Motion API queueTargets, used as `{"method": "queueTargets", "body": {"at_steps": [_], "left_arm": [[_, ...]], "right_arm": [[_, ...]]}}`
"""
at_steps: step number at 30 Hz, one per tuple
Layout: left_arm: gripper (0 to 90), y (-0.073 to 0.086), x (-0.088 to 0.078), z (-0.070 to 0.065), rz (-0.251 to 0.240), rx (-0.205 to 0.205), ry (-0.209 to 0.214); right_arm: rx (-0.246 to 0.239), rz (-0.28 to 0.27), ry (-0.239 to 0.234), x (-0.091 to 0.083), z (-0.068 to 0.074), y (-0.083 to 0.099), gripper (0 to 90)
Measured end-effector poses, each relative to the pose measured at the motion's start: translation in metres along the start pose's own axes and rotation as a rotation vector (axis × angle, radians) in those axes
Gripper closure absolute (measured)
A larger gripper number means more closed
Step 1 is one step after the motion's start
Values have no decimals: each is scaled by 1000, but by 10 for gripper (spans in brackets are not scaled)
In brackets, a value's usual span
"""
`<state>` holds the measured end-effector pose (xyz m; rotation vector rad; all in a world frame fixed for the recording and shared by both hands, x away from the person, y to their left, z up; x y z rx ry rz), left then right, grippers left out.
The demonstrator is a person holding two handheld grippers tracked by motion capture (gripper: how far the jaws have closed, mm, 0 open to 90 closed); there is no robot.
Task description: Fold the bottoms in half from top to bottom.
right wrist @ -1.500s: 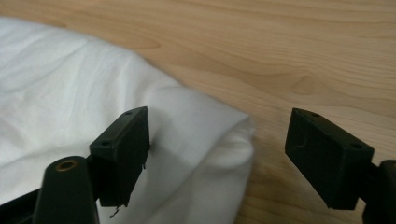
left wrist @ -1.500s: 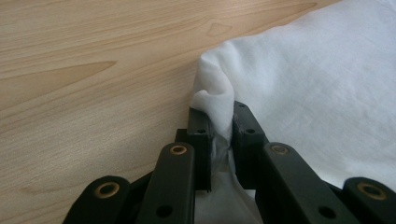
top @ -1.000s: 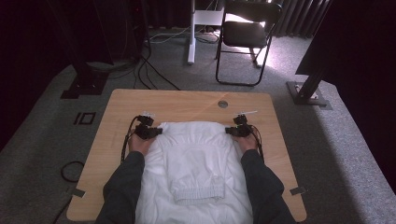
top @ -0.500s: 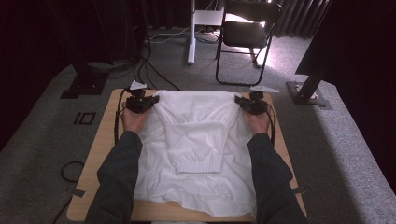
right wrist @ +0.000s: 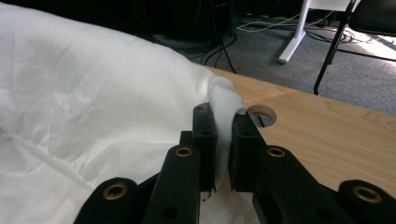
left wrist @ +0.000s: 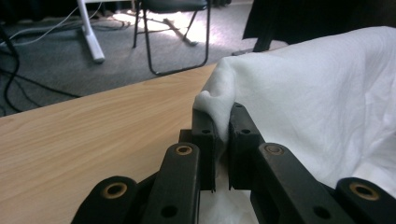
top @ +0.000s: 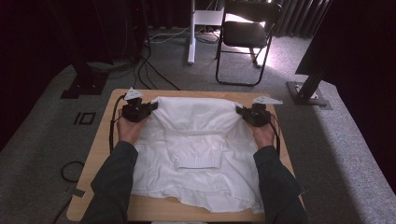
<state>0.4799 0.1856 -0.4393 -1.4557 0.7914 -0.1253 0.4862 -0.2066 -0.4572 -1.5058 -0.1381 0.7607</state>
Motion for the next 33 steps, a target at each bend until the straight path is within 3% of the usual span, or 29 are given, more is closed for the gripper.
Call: {"method": "queueTargets", "body": {"at_steps": [9, 10, 21, 27, 33], "left_arm": [[845, 11, -37, -21, -38, 42, 36], [847, 14, -47, -26, -46, 54, 44], [856, 33, -85, -43, -77, 69, 77], [858, 57, -101, -52, -68, 64, 91], [856, 84, -113, -62, -54, 43, 107]], "right_arm": [[-36, -17, -31, -33, 19, 8, 830], [-46, -25, -36, -41, 24, 10, 831], [-122, -59, -52, -75, 48, 15, 830], [-129, -60, -76, -93, 64, 37, 830], [-102, -43, -98, -110, 78, 70, 829]]}}
Point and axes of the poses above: each handheld gripper's, and its own axes: x roughly forward along the jaws, y roughly out of its underside, z roughly to its left, the point moved 5 cm from there along x, roughly forward along the jaws, and after that the axes turned 4 degrees about -z, right-handed, at the moved point
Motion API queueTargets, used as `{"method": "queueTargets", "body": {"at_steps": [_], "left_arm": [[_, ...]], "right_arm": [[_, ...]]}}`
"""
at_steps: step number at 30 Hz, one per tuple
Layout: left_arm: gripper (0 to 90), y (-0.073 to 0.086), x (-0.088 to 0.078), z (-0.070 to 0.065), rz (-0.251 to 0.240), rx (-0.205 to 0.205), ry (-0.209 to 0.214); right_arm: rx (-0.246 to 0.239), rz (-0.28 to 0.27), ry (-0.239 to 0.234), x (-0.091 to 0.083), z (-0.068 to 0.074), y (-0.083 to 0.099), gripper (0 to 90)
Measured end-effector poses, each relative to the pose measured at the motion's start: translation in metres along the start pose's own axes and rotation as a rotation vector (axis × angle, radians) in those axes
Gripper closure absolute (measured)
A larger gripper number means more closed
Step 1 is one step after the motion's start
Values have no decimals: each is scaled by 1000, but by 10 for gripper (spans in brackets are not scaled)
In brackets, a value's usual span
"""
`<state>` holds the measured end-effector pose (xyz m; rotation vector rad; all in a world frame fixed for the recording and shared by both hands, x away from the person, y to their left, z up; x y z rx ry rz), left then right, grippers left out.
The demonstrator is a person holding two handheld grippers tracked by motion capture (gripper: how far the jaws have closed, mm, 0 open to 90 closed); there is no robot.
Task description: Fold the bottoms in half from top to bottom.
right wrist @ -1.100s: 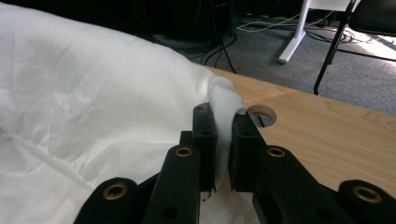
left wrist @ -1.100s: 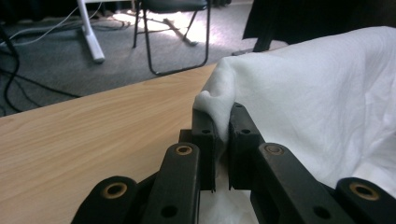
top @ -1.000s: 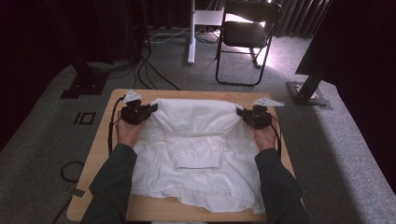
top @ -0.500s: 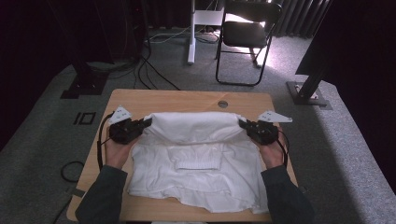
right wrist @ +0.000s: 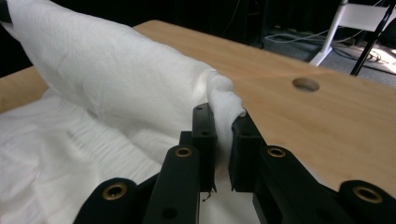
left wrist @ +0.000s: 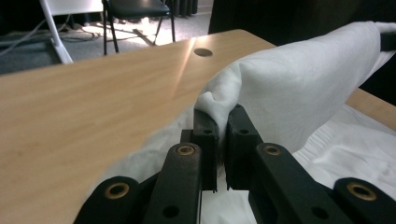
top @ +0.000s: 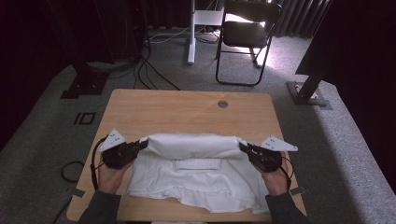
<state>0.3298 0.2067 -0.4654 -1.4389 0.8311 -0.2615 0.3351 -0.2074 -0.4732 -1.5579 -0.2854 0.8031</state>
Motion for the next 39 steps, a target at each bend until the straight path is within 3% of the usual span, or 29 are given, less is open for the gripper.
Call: {"method": "queueTargets", "body": {"at_steps": [3, 8, 14, 18, 23, 26, 29, 31, 36, 39], "left_arm": [[856, 15, -4, -5, 15, -24, 8], [855, 50, -5, -14, 71, -70, 23], [853, 91, 0, -19, 144, -145, 33], [842, 111, 4, -26, 230, -123, 5], [801, 125, 8, -25, 297, -143, -21], [694, 122, 6, -25, 270, -166, -18], [587, 112, -4, -21, 189, -194, -8], [565, 103, -12, -18, 137, -198, -2], [532, 71, -24, -12, 42, -167, -18], [531, 50, -17, -12, 34, -140, -31]], "right_arm": [[26, 15, -15, -6, 9, 16, 828], [0, 56, -3, -12, 23, 48, 826], [36, 114, 0, -13, 32, 83, 822], [26, 164, 8, -12, 39, 99, 819], [55, 207, 0, -12, 42, 115, 816], [53, 228, -10, -12, 43, 119, 771], [76, 196, -29, -17, 43, 114, 560], [95, 156, -32, -22, 41, 107, 470], [93, 64, -1, -25, 34, 79, 397], [63, 60, 25, -14, 34, 61, 388]]}}
Point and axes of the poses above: each handheld gripper's, and its own axes: x roughly forward along the jaws, y roughly out of its underside, z roughly to its left, the point moved 5 cm from there along x, roughly forward along the jaws, and after that the axes turned 4 degrees about -z, right-handed, at the moved point
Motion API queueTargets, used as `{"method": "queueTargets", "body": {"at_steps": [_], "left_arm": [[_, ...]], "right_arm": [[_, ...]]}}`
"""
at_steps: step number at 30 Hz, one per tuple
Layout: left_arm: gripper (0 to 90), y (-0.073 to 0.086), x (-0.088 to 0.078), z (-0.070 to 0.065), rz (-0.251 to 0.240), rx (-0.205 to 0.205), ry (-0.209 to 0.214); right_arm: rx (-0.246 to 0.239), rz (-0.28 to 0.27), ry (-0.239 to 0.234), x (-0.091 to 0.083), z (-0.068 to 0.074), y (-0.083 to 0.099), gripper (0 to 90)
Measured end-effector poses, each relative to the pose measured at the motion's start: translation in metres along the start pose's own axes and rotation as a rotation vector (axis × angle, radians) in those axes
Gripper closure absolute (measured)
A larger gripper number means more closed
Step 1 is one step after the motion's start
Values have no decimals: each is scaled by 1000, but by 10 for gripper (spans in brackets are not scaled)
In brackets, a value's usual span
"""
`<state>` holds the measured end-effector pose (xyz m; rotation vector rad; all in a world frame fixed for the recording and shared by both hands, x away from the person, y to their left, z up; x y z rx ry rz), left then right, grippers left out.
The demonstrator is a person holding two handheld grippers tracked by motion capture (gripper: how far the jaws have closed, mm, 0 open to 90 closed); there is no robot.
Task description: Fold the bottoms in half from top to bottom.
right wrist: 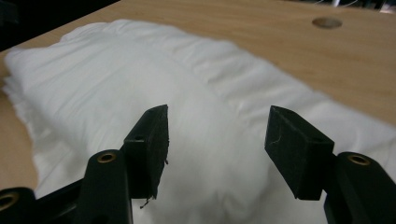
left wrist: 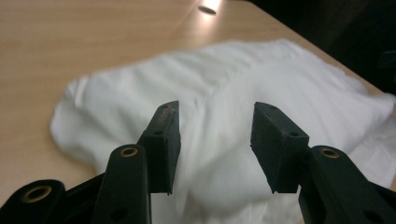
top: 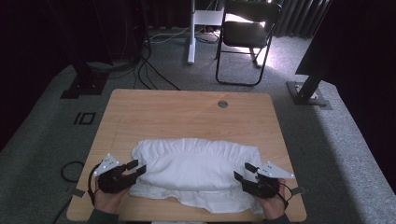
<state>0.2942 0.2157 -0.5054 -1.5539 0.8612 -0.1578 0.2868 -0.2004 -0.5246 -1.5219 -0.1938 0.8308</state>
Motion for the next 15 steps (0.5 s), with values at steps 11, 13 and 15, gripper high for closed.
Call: {"method": "queueTargets", "body": {"at_steps": [11, 13, 15], "left_arm": [[527, -29, 76, -35, 81, 90, 43], [527, -21, 89, -41, 121, 100, 58], [528, -11, 99, -44, 159, 106, 60]], "right_arm": [[-88, 21, -5, 70, 29, -46, 391], [-90, 38, -24, 83, 35, -45, 391], [-100, 61, -36, 93, 40, -41, 390]]}}
Point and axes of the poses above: each handheld gripper's, and its own axes: x roughly forward along the jaws, y roughly out of its underside, z roughly to its left, the point moved 5 cm from there along x, roughly forward along the jaws, and after that the axes turned 4 degrees about -z, right-handed, at the moved point
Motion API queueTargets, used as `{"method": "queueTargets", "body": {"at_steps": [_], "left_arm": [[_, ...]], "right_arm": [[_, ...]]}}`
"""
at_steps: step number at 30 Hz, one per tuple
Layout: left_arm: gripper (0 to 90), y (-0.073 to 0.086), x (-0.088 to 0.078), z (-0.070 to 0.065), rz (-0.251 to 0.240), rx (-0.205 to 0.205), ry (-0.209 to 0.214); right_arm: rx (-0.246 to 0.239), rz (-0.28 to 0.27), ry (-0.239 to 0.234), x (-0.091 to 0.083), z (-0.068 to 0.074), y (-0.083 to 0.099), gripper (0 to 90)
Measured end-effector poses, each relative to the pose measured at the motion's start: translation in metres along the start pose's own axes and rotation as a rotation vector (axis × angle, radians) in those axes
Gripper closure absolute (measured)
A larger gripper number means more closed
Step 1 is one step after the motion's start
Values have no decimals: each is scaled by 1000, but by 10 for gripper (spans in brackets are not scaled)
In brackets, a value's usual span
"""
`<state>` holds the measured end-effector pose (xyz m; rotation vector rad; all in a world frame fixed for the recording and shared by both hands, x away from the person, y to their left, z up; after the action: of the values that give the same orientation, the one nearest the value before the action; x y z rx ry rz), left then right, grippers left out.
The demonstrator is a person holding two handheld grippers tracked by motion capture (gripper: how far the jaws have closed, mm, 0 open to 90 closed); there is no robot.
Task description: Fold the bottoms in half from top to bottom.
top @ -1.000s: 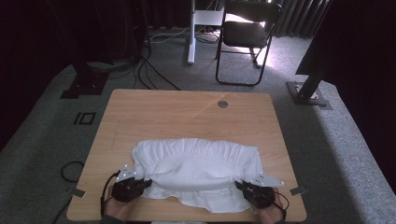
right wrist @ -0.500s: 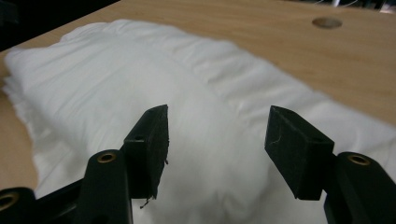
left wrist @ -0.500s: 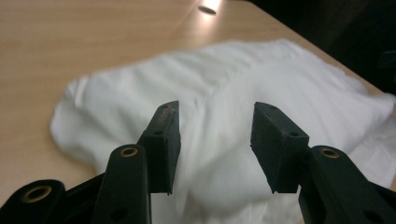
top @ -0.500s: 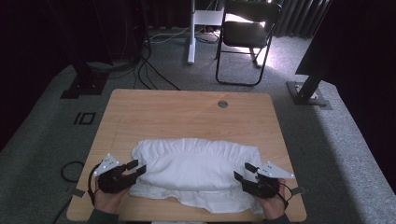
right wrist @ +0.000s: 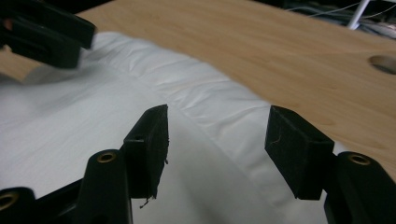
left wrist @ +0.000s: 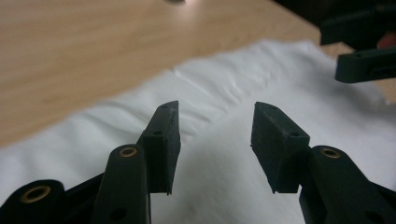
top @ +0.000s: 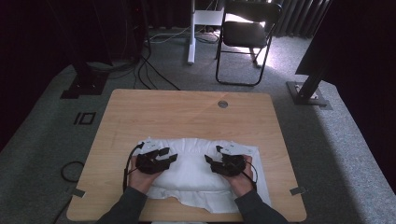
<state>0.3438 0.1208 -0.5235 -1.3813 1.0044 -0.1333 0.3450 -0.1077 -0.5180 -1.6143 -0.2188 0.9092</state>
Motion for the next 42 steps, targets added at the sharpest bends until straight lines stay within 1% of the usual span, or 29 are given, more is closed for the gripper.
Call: {"method": "queueTargets", "body": {"at_steps": [3, 5, 6, 7, 8, 9, 10, 12, 14, 16, 18, 20, 21, 23, 24, 25, 27, 28, 30, 32, 33, 34, 38, 40, 42], "left_arm": [[528, 13, 9, -4, 40, 8, 2], [530, 22, 11, -4, 55, 2, 5], [531, 22, 11, -4, 55, 2, 5], [531, 27, 10, -5, 58, -3, 6], [530, 35, 9, -6, 64, -9, 10], [529, 35, 9, -6, 64, -9, 10], [529, 42, 8, -6, 69, -12, 9], [526, 51, 5, -5, 73, -18, 9], [524, 60, 2, -2, 67, -32, 6], [525, 66, -2, 2, 61, -42, 1], [525, 70, -5, 5, 54, -47, -1], [515, 70, -11, 8, 42, -43, -9], [491, 69, -14, 10, 33, -36, -23], [435, 67, -20, 17, 19, -32, -78], [412, 66, -23, 22, 9, -39, -93], [386, 65, -26, 28, 2, -52, -121], [311, 61, -30, 41, -10, -74, -199], [292, 61, -31, 48, -4, -82, -235], [261, 62, -31, 61, 19, -107, -273], [238, 65, -29, 70, 35, -134, -289], [216, 66, -28, 73, 49, -144, -292], [213, 67, -27, 75, 56, -148, -296], [188, 71, -25, 80, 87, -124, -335], [175, 73, -25, 81, 100, -111, -339], [151, 74, -23, 83, 107, -113, -340]], "right_arm": [[-8, 42, -11, 12, 6, 7, 389], [-17, 70, -19, 17, 10, 15, 382], [-17, 70, -19, 17, 10, 15, 382], [-26, 87, -19, 19, 12, 20, 378], [-39, 102, -14, 21, 16, 29, 367], [-39, 102, -14, 21, 16, 29, 367], [-41, 104, -12, 22, 18, 33, 366], [-66, 110, -5, 23, 20, 42, 365], [-96, 117, 9, 24, 23, 45, 364], [-124, 130, 25, 27, 25, 48, 365], [-130, 135, 32, 31, 25, 51, 365], [-127, 128, 34, 33, 25, 52, 365], [-124, 125, 34, 33, 25, 53, 365], [-118, 117, 34, 32, 25, 53, 365], [-115, 114, 33, 33, 25, 54, 365], [-110, 113, 32, 33, 24, 54, 366], [-107, 113, 29, 33, 24, 54, 365], [-105, 112, 29, 33, 24, 54, 365], [-105, 111, 28, 33, 24, 54, 365], [-105, 110, 25, 34, 24, 55, 365], [-102, 109, 24, 34, 23, 55, 365], [-102, 108, 24, 34, 23, 55, 365], [-104, 105, 22, 34, 23, 55, 365], [-103, 103, 23, 34, 24, 55, 365], [-106, 100, 24, 34, 24, 55, 365]]}}
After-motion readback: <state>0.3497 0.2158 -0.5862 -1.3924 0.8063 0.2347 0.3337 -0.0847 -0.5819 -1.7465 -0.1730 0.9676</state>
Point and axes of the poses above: each handheld gripper's, and its own axes: x roughly forward along the jaws, y roughly out of its underside, z roughly to its left, the point moved 5 cm from there along x, roughly forward along the jaws, and after that the axes turned 4 degrees about -z, right-handed, at the moved point
